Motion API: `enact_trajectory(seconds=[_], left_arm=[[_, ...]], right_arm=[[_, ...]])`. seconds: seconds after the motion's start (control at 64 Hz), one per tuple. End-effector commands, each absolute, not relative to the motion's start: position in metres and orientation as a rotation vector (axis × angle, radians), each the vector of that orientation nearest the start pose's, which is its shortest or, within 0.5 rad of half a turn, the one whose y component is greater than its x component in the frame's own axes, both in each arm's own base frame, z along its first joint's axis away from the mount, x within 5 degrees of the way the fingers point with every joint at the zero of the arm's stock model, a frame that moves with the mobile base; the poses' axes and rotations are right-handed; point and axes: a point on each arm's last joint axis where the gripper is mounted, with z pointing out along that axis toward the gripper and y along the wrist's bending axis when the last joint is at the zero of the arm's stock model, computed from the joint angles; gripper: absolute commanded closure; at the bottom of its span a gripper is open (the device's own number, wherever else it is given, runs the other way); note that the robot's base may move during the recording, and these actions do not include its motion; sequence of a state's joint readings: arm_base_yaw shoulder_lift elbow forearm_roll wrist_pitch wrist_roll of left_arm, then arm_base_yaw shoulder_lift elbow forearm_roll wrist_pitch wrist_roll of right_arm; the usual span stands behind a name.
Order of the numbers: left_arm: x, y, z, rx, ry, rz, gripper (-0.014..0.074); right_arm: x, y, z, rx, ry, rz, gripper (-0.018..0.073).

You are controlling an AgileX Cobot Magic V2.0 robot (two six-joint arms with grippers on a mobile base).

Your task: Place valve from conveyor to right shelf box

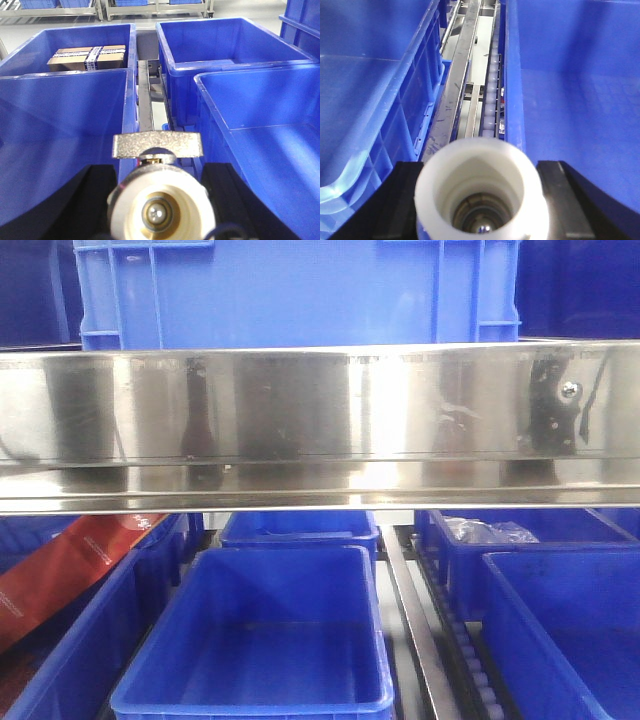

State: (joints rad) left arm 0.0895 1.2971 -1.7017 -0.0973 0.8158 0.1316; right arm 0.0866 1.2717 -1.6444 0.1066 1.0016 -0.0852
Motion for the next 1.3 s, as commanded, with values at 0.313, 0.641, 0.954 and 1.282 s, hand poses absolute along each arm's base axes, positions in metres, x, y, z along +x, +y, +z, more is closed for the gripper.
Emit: enact_trajectory(seconds=[0.313,0.641,0.954,1.282], left_arm=[[0.252,0.015,0.526,0.019,1.809,0.034,0.0708],[0.252,0.015,0.526,0.019,1.809,0.034,0.0708],[0.253,0.014,0.524,0.016,1.824,0.002,0.0708],[0.276,-0.035,0.538,0.213,1.767,-0.176,0.0708]], right_arm=[[0.241,0.029,0.503,-0.175,2.004,0.119,0.0712],[0.241,0.029,0.503,-0.175,2.004,0.119,0.0712],[0.241,0.029,0.504,-0.173,1.989,0.124,0.0712],[0.251,0.058,0.540,-0.233,1.766,0.285,0.0712]])
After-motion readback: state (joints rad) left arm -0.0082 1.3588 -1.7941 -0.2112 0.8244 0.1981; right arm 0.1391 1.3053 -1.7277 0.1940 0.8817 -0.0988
